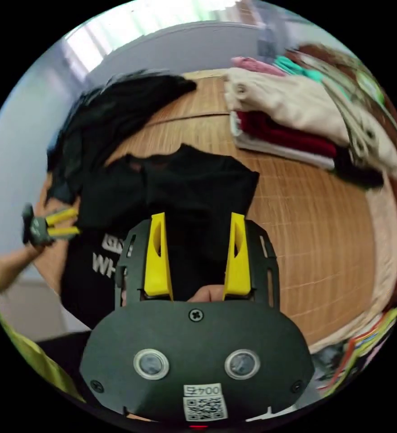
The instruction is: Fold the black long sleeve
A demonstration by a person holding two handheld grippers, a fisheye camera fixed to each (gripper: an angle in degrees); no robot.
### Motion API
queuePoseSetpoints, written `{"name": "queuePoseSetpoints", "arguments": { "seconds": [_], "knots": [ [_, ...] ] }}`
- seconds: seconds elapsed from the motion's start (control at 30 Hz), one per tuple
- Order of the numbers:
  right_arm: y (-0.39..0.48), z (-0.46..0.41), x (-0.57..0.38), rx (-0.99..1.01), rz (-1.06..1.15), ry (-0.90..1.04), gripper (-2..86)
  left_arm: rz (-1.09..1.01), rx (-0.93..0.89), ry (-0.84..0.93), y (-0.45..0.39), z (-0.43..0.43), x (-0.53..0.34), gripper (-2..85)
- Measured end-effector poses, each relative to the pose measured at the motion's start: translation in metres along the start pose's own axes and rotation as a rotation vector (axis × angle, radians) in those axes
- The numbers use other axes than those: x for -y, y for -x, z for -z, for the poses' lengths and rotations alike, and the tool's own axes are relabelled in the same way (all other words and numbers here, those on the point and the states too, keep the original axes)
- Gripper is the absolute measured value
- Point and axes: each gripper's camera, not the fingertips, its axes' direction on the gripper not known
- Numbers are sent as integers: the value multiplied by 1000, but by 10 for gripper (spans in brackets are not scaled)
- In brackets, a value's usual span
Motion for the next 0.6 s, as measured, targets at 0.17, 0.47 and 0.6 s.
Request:
{"name": "queuePoseSetpoints", "arguments": {
  "seconds": [0.17, 0.47, 0.6],
  "knots": [
    [69, -32, 19, -326, 308, 81, 181, 2, 15, 7, -4, 5, 2, 139],
    [-24, 40, 110, 324, -40, 287, 38, 83, 10, -25, 6, 7, -12, 102],
    [-113, -16, 105, 474, -370, 339, 44, 126, -32, -34, 17, 3, -20, 95]
  ]
}}
